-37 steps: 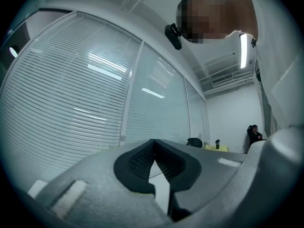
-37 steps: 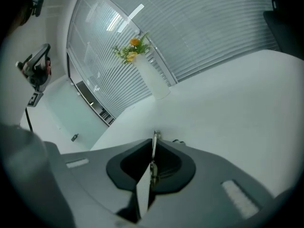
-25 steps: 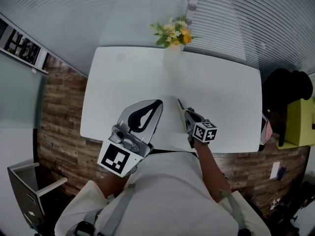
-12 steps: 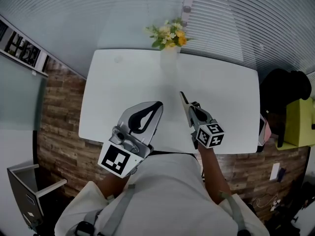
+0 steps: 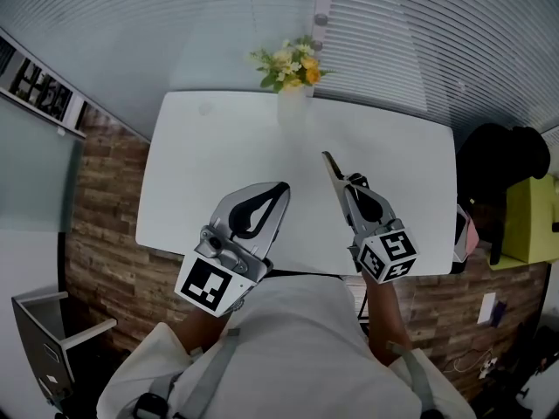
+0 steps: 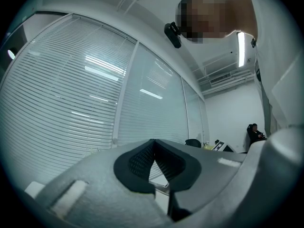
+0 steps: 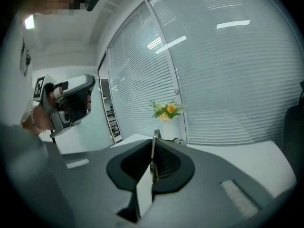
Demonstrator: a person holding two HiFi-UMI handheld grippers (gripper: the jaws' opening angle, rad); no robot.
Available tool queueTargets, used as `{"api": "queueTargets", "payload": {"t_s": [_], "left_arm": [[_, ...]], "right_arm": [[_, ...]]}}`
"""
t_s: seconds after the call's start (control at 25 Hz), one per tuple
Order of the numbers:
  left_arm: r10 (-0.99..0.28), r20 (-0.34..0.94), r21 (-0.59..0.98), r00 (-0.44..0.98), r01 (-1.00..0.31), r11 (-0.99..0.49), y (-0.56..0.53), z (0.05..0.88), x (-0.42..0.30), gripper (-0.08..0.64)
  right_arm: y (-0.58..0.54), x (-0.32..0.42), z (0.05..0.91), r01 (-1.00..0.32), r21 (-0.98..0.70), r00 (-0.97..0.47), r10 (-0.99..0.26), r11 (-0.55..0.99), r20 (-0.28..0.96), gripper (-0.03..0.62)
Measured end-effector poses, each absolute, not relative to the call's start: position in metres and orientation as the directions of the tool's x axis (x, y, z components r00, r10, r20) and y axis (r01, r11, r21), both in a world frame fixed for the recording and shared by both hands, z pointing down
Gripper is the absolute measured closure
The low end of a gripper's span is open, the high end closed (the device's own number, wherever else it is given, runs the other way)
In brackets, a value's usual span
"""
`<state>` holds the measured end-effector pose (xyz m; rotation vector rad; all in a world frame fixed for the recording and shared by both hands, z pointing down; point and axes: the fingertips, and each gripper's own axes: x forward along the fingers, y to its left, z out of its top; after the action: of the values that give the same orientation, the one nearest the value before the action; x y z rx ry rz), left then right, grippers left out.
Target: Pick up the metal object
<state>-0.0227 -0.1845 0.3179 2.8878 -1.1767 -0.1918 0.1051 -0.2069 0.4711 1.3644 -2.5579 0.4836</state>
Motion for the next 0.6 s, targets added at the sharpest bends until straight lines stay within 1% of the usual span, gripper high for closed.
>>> {"api": "queueTargets", "payload": {"t_s": [0.6], "left_arm": [[-0.691,-0.116,0.059,0.714,-0.689,-0.722,-0.18,0.308,0.018,0.558]], "right_arm": [[-0.19,0.133,0.379,-0.82,-0.052,-0.567,-0.795,0.571,0.217,0.584]]}}
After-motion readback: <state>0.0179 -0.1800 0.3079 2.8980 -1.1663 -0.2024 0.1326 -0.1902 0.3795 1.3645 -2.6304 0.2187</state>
